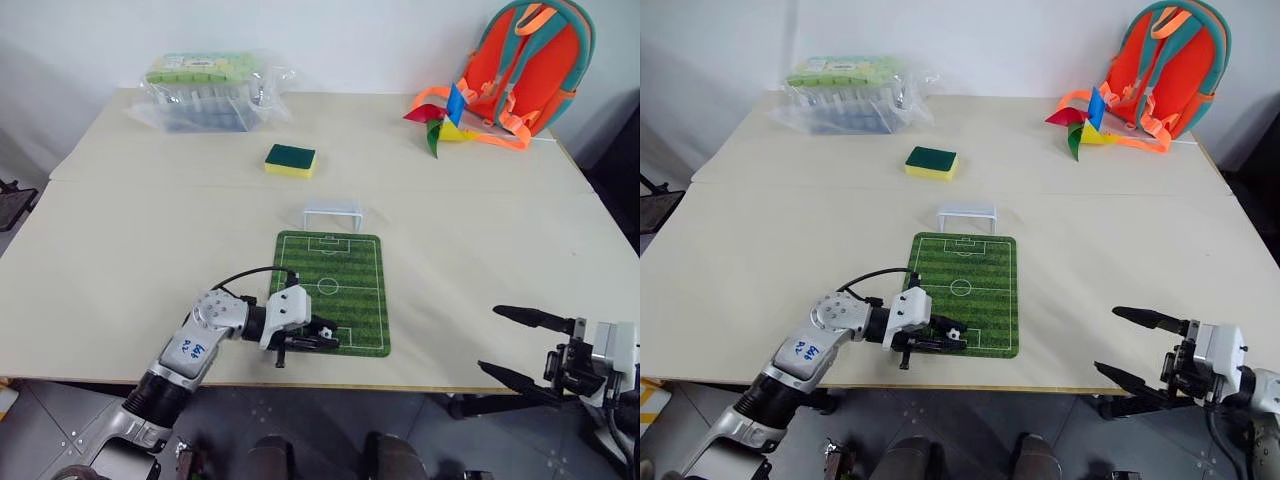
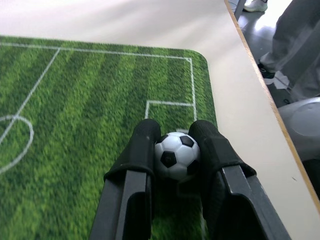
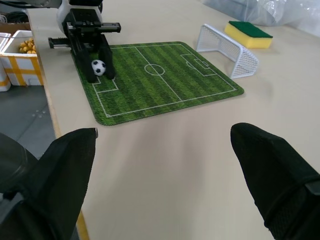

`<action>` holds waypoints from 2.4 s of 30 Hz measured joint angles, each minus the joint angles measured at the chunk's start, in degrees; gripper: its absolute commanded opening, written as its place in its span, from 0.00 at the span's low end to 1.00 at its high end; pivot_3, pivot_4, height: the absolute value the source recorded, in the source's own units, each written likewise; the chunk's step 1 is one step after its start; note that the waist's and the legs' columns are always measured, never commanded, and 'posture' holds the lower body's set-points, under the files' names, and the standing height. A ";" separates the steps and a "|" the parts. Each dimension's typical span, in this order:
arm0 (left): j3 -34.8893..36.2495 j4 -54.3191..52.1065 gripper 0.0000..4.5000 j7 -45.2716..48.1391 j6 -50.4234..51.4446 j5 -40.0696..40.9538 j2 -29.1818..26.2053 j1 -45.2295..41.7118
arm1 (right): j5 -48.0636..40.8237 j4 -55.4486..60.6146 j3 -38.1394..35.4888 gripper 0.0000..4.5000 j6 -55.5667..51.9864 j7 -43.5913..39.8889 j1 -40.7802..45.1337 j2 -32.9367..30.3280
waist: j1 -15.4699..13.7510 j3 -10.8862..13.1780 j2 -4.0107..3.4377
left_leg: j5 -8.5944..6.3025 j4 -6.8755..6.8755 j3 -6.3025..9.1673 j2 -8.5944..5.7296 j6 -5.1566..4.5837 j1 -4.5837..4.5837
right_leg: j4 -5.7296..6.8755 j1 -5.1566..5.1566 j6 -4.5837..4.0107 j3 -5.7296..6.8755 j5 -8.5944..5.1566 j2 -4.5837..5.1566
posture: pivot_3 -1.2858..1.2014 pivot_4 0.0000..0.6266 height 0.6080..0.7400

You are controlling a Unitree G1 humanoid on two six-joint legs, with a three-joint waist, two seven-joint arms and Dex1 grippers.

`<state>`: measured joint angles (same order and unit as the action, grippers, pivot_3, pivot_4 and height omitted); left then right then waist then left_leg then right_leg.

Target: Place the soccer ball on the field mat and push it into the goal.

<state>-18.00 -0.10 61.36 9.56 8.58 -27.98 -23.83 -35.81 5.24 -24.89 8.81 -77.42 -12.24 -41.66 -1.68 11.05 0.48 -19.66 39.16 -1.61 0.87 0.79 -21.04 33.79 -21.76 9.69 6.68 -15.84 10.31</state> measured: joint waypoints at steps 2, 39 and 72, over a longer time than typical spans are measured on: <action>-0.09 -0.06 0.19 -0.58 -0.47 -0.26 0.23 0.44 | -0.26 1.49 0.00 1.00 -0.93 0.09 -0.53 0.00 | 0.06 0.00 0.00 | 0.00 0.00 0.00 0.00 0.00 0.01 | 0.00 0.00 0.00 0.00 0.00 0.00 | 0.52 0.24 1.00; 17.38 -8.31 0.34 11.07 -5.62 15.84 -10.88 20.24 | -1.27 5.56 4.44 1.00 -3.62 -2.43 3.12 1.90 | 0.30 0.05 -0.17 | -0.04 -0.05 0.03 0.02 -0.02 0.08 | -0.05 0.06 -0.01 0.00 0.00 0.00 | 0.52 0.24 1.00; 6.08 14.86 0.01 -11.75 -8.96 1.03 10.11 -6.26 | -0.36 6.56 1.84 1.00 0.04 4.71 -1.93 5.59 | -0.20 0.00 -0.28 | -0.03 0.09 0.04 -0.03 -0.07 0.08 | -0.02 0.16 0.05 0.05 0.05 0.02 | 0.52 0.24 1.00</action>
<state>-11.92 14.77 49.61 0.60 9.61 -17.87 -30.09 -36.17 11.80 -23.05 8.85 -72.71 -14.18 -36.07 -1.88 11.05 0.20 -19.69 39.25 -1.57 0.84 0.72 -20.96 33.76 -21.61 9.74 6.72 -15.79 10.33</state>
